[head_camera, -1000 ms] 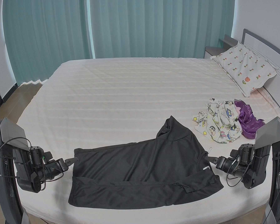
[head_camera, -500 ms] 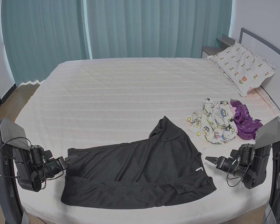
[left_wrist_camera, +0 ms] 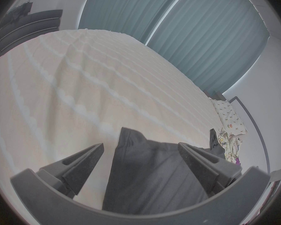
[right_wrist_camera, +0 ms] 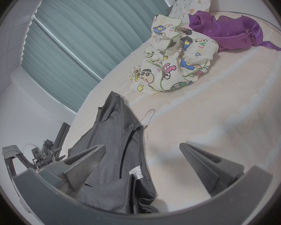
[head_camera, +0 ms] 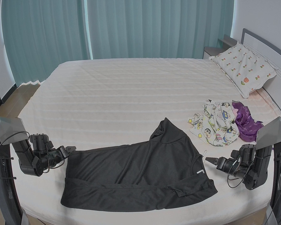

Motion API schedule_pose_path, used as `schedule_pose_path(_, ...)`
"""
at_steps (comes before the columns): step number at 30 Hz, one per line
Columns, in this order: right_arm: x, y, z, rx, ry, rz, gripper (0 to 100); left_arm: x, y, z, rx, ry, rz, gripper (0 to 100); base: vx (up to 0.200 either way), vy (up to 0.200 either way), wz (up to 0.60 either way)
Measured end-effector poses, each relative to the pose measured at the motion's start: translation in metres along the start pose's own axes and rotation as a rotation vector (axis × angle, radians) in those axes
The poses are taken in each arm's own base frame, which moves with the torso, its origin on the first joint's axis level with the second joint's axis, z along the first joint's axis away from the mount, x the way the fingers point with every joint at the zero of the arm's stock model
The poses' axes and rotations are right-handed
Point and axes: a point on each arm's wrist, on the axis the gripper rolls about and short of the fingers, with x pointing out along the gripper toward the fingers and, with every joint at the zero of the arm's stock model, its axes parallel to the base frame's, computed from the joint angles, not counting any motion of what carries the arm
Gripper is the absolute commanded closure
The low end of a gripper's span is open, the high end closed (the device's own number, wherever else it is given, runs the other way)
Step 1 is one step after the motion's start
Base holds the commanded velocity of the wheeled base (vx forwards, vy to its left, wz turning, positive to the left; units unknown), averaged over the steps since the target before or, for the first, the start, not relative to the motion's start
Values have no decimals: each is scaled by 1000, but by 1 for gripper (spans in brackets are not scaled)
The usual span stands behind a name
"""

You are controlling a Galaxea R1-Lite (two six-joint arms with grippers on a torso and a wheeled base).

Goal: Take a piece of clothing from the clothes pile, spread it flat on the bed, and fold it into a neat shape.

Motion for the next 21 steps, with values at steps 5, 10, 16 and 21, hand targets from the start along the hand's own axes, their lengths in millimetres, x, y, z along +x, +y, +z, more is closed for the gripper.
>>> schedule_pose_path(5,0,1,1,0,-2,1,0,9,-6,8,3,-8,-7,0,0,0,0)
schedule_pose_path(10,0,1,1,-2,-3,2,0,15,-9,2,12,8,-10,0,0,0,0)
schedule_pose_path(16,0,4,-1,-7,2,1,0,19,-12,-6,46,34,-6,0,0,0,0)
schedule_pose_path(21,2,8,-4,-16,-4,-14,0,19,-13,-11,53,50,-3,0,0,0,0)
